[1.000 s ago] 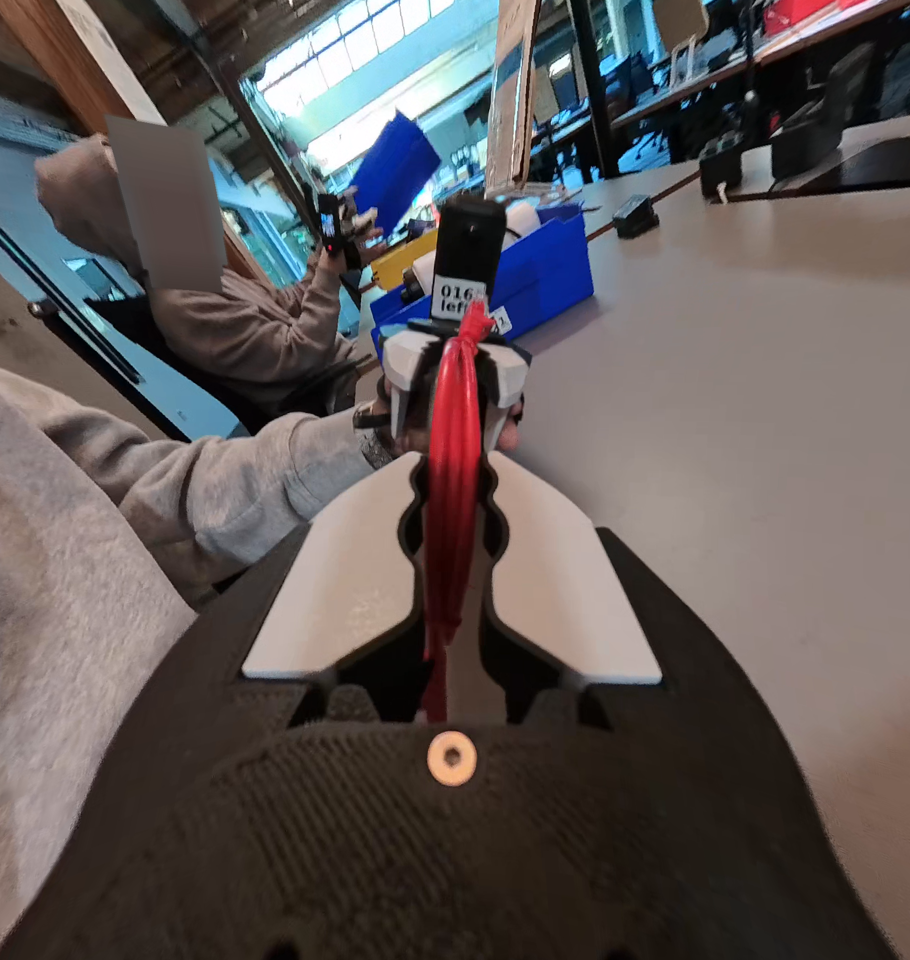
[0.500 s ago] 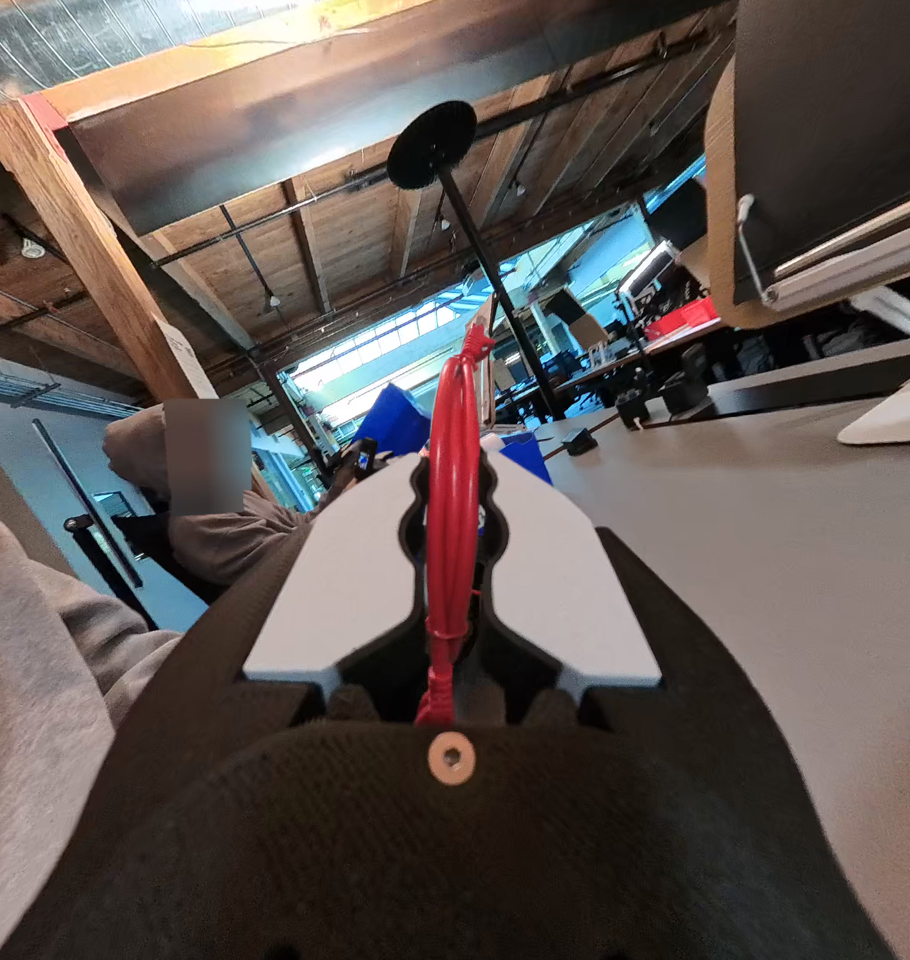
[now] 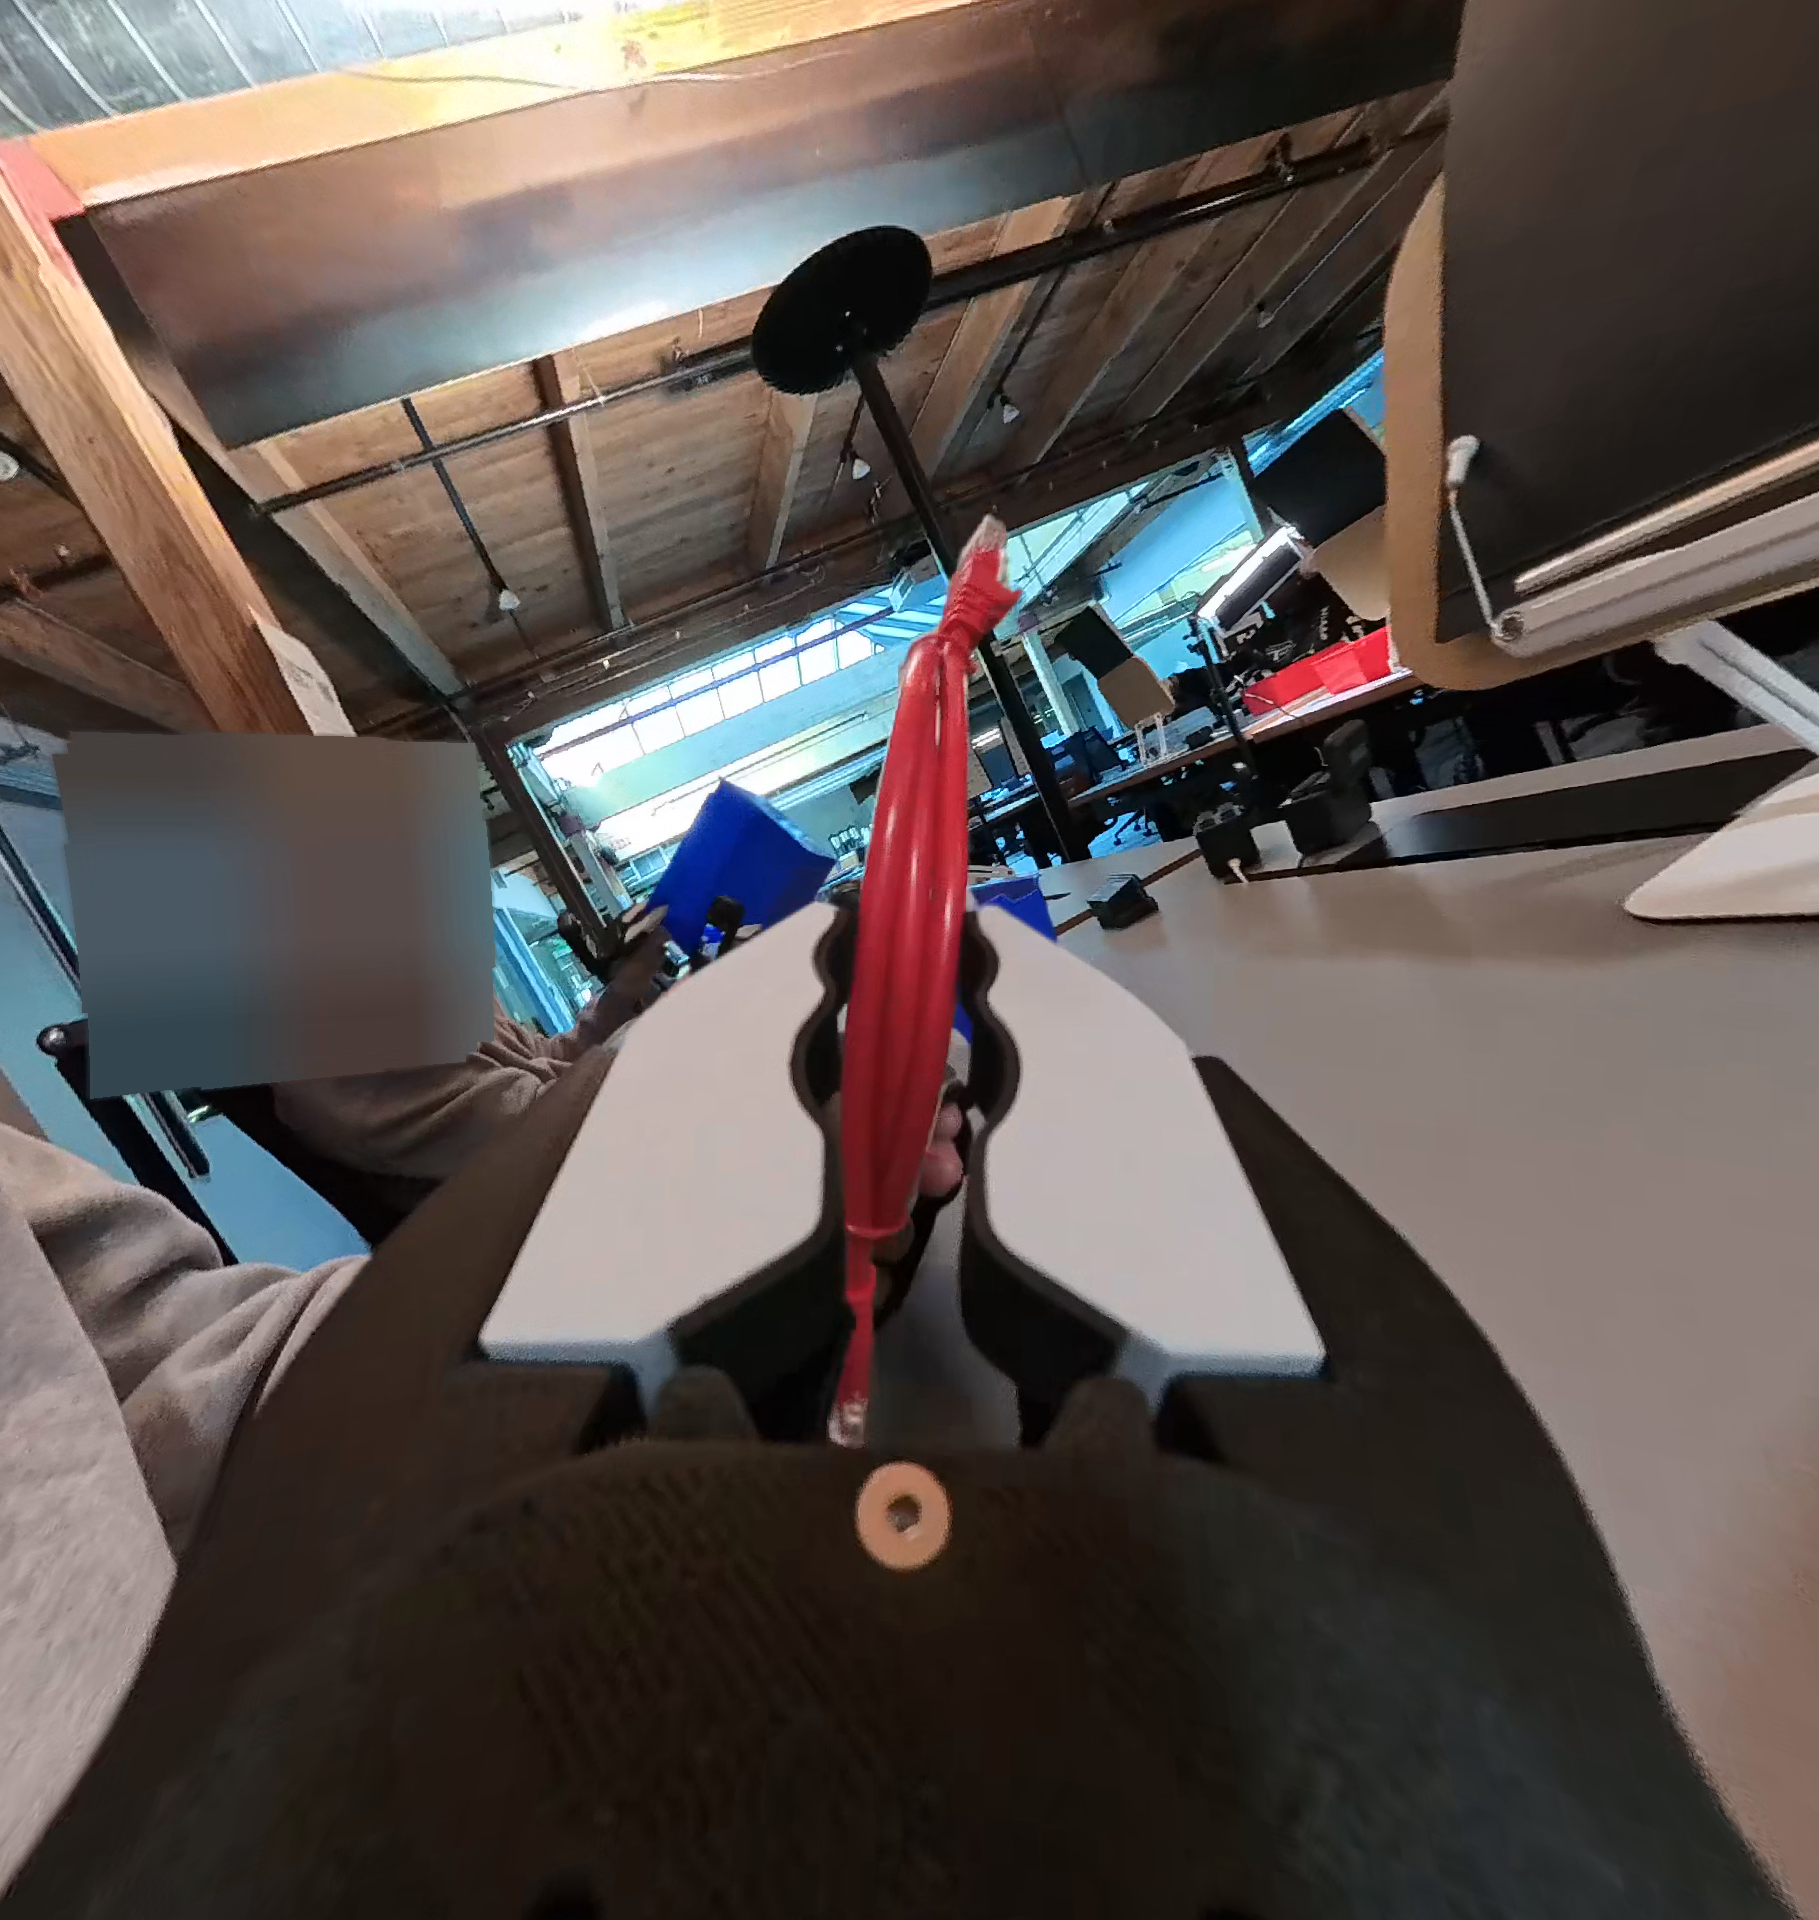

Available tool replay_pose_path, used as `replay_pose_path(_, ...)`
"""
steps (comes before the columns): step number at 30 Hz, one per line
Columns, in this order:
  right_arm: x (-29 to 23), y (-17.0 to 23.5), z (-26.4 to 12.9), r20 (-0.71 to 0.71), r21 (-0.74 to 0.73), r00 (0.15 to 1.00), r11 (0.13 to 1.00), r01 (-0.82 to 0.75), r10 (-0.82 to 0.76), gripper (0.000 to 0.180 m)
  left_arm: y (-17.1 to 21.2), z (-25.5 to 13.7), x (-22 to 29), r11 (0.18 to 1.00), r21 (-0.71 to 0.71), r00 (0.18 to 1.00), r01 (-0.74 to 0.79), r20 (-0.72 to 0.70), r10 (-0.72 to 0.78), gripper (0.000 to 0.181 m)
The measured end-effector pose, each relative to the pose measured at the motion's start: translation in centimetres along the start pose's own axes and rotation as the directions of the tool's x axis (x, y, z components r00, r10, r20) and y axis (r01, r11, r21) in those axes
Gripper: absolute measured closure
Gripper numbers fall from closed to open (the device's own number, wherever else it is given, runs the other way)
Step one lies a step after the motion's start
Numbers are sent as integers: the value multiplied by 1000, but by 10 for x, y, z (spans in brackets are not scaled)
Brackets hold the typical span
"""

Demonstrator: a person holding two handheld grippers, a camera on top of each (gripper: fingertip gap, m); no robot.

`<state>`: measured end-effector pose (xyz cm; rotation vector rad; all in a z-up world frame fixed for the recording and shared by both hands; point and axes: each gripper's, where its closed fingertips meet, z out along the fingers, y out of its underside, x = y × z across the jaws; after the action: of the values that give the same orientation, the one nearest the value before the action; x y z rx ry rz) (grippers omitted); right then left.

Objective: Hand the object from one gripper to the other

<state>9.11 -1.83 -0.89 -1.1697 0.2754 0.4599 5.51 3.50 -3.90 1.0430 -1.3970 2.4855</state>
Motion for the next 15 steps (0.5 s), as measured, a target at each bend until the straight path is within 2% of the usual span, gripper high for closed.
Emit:
replay_pose_path(1,-1,1,0,13,-7,1000,1000,2,-2,157,-2,0,3,1000,4,1000,5,-20,-5,169)
replay_pose_path(4,2,2,0,14,-29,1000,999,-20,20,136,-4,-1,9,1000,-7,999,-12,-44,11,169)
replay_pose_path(8,12,-9,-6,-25,10,999,999,-33,33,124,-9,-5,8,999,5,999,-43,-16,43,169)
replay_pose_path(12,24,-15,-13,-106,29,994,999,-17,20,124,-19,-13,1,997,62,998,-54,37,51,170)
replay_pose_path(15,30,-8,-13,-159,-17,987,1000,-7,5,127,-28,-19,-4,991,110,994,-72,85,62,170)
